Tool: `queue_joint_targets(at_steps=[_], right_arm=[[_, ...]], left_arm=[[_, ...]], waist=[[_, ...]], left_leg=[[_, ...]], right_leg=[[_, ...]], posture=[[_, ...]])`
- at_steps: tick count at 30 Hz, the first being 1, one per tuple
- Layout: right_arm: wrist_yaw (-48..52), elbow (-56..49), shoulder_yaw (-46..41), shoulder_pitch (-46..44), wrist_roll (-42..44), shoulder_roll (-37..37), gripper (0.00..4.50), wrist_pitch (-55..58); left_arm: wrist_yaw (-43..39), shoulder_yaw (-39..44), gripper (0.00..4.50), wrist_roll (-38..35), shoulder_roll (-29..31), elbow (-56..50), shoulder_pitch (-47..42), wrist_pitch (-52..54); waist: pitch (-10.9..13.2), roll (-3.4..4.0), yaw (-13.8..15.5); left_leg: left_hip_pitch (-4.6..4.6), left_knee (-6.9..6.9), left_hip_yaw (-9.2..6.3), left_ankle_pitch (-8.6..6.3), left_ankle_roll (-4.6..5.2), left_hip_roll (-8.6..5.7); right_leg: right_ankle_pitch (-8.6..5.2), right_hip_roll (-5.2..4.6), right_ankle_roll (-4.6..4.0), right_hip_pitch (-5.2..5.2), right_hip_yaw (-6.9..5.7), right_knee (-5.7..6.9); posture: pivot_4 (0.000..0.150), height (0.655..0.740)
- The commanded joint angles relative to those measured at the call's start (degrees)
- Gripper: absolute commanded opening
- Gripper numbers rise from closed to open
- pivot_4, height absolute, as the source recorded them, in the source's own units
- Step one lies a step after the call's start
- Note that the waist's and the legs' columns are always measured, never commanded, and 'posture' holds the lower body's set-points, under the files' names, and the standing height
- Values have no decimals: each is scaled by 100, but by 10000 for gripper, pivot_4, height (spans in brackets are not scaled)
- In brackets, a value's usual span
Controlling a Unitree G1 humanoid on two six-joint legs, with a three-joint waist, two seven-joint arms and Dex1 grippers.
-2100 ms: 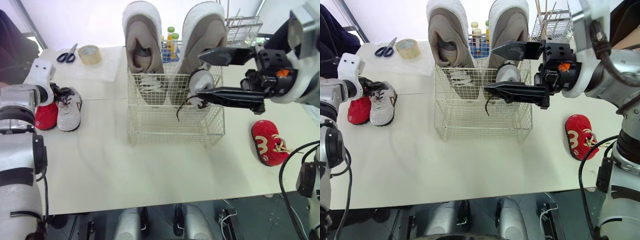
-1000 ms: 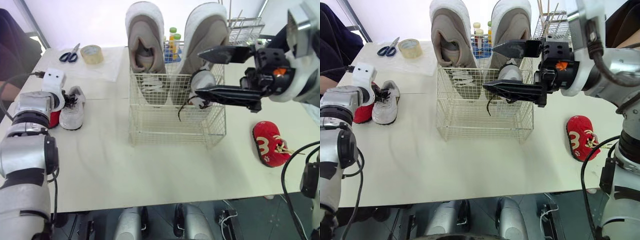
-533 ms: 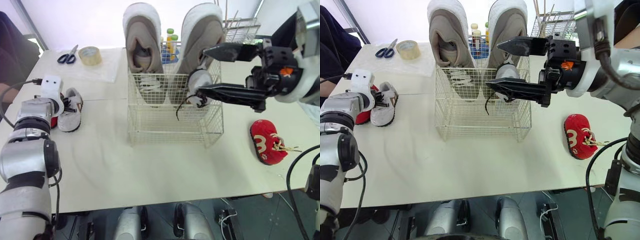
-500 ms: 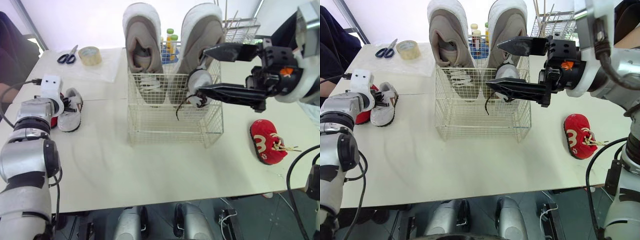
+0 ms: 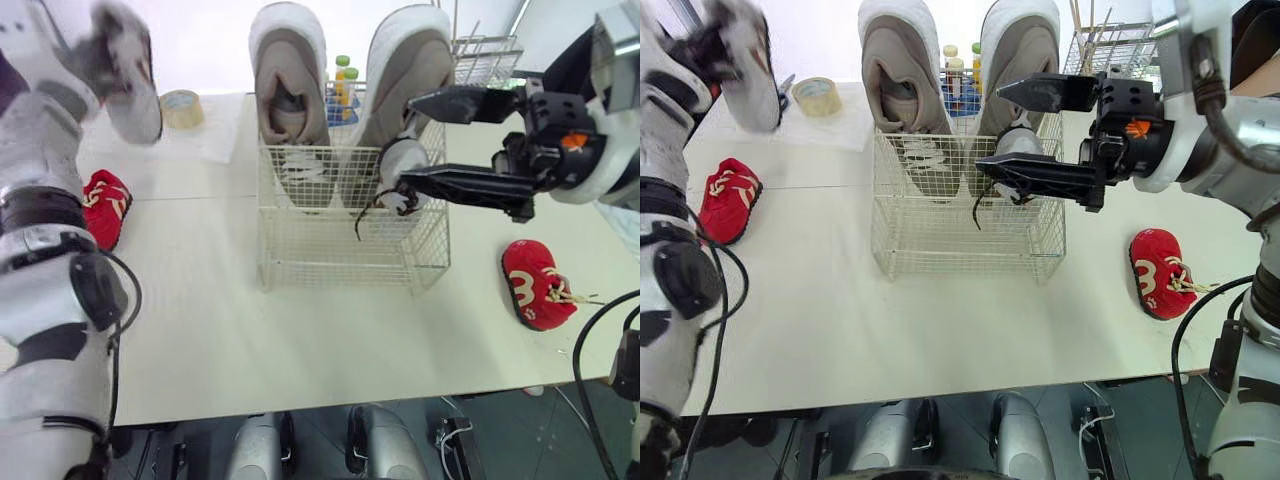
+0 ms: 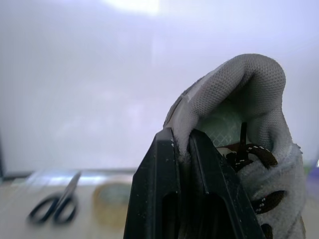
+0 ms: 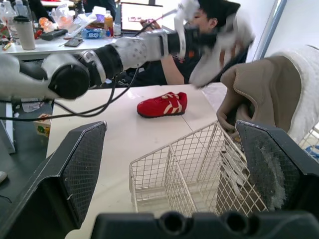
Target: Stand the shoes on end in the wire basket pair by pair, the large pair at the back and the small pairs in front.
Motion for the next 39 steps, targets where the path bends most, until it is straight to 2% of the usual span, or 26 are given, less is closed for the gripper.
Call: queue_joint_targets(at_steps=[1, 3, 8, 10, 13, 18, 21, 27, 34, 39], right_arm=[[95, 44, -347, 258, 69, -298, 45000, 66], [135, 53, -521, 523, 135, -482, 45000, 165], [167, 163, -627, 770, -68, -710, 45000, 47], [132, 207, -589, 711, -70, -689, 45000, 18], [110, 219, -457, 615, -117, -645, 45000, -19], [98, 304, -294, 396, -187, -593, 45000, -59], [95, 284, -243, 276, -182, -590, 45000, -47], [37, 210, -288, 243, -188, -610, 45000, -44], [-120, 104, -235, 218, -153, -567, 45000, 5], [-135, 109, -223, 188, -99, -563, 45000, 23]], left_arm=[[274, 261, 347, -928, -272, -2288, 510, 429], [659, 354, 347, -1438, -494, -3281, 686, 747], [1602, 352, 347, -2180, -793, -4781, 782, 1257], [1888, 257, 347, -2380, -927, -5127, 779, 1367], [2031, -201, 347, -2310, -1310, -5481, 931, 1291], [1497, -1194, 347, -1398, -1858, -5175, 1399, 430], [1346, -1456, 347, -1007, -2105, -4890, 1538, -65], [1096, -1686, 347, -632, -2399, -4570, 2003, -678], [763, -1855, 347, -491, -2401, -4713, 2268, -960], [641, -2089, 347, -67, -2462, -4578, 2602, -1349]], waist=[[0, 0, 4], [0, -1, 15], [0, 0, 39], [-1, 1, 47], [-1, 1, 70], [-1, 2, 63], [-1, 1, 56], [-2, 5, 53], [-2, 4, 68], [-2, 5, 64]], left_leg=[[1, 1, -2, 0, 0, 0], [2, 6, -3, 1, -1, 0], [19, 7, -7, 1, -2, -1], [30, 7, -9, 1, -2, -1], [36, 7, -16, 1, -2, -3], [39, 8, -14, 1, -2, -6], [36, 8, -13, 1, -2, -5], [33, 5, -13, 1, -1, 0], [24, 9, -18, -3, 7, -3], [23, 9, -17, -7, 13, -3]], right_leg=[[0, 0, 1, 2, 0, 0], [1, 0, 1, 2, 1, 0], [2, 0, 3, 20, 3, -3], [2, 0, 3, 31, 3, -2], [2, 2, 3, 41, 1, -3], [2, 4, 3, 46, 2, -7], [2, 7, 2, 43, 1, -8], [2, 9, 2, 37, 1, -12], [4, 6, 1, 40, -1, -25], [5, 5, 2, 40, -1, -30]], posture=[[1500, 7400], [1500, 7400], [1500, 7400], [1500, 7400], [1500, 7400], [1500, 7400], [1500, 7400], [1500, 7400], [1500, 7400], [1500, 7400]])
